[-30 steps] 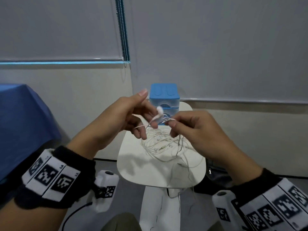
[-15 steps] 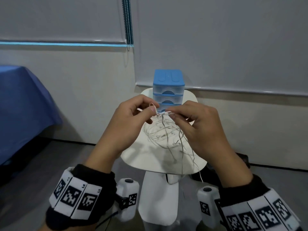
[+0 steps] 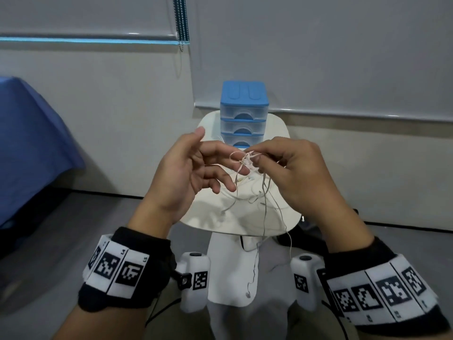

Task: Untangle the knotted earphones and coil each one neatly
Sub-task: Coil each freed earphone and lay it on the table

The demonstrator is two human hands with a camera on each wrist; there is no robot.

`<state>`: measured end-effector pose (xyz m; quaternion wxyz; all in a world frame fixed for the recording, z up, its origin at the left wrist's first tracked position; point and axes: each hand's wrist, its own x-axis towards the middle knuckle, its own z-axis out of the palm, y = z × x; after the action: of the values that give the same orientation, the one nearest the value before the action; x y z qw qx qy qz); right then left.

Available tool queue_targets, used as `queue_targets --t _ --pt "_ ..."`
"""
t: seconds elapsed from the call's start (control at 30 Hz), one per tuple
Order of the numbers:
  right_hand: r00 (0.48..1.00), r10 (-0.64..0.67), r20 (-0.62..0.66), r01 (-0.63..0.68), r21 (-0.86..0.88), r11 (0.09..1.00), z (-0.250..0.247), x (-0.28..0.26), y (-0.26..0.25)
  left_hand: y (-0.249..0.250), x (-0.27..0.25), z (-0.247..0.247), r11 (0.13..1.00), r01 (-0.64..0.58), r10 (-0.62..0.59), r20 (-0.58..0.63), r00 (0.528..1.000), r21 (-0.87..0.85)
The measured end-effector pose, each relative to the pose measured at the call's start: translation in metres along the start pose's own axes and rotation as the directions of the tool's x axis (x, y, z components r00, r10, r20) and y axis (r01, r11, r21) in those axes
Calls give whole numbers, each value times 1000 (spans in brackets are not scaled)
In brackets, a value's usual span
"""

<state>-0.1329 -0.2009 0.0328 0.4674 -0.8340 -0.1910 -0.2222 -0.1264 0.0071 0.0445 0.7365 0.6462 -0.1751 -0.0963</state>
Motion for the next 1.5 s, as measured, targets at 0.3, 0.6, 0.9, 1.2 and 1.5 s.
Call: queue_targets --t 0.3,0.6,0.9,1.2,1.5 --pt "995 12 96 -1 -118 993 3 -9 -1 -15 -8 10 957 -97 127 -95 987 273" --pt "992 74 100 -75 7 997 -5 -24 -15 -26 -14 17 946 -83 127 -124 984 313" --pt "999 36 33 -37 41 998 3 -23 -16 -21 -15 15 950 -100 150 -151 977 296" --pt "961 264 82 -262 574 776 -3 -19 -14 -24 -13 12 949 -110 180 -219 959 296" --pt "929 289 232 -351 801 485 -12 -26 -3 -19 -10 2 883 -117 37 -181 983 -454"
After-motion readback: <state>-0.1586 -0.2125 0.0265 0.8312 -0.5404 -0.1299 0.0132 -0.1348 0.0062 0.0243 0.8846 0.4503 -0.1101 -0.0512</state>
